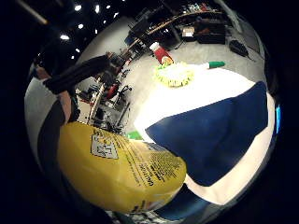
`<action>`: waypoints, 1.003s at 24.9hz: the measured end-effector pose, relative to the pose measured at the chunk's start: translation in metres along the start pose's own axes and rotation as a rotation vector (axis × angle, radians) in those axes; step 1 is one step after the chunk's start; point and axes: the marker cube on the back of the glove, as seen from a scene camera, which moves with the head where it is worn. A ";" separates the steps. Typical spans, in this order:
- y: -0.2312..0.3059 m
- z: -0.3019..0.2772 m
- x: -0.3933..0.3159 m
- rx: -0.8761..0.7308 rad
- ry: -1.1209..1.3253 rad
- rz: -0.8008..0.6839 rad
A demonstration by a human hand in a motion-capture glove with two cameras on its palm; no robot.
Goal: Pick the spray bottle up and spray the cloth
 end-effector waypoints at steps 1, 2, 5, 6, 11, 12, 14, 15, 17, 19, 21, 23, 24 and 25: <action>-0.006 0.002 0.004 0.017 -0.014 0.001; -0.012 0.005 0.009 0.033 -0.027 0.002; -0.031 0.013 0.027 0.080 -0.058 0.003; -0.037 0.018 0.033 0.089 -0.065 0.003; -0.059 0.043 0.073 0.125 -0.057 0.012; -0.063 0.048 0.081 0.135 -0.057 0.018; -0.068 0.059 0.097 0.144 -0.067 0.034; -0.070 0.064 0.105 0.143 -0.072 0.044; -0.073 0.074 0.121 0.138 -0.072 0.066; -0.074 0.081 0.136 0.131 -0.058 0.083; -0.075 0.085 0.147 0.121 -0.043 0.093; -0.075 0.087 0.154 0.107 -0.031 0.091; -0.076 0.088 0.156 0.101 -0.026 0.086; -0.076 0.088 0.157 0.095 -0.020 0.080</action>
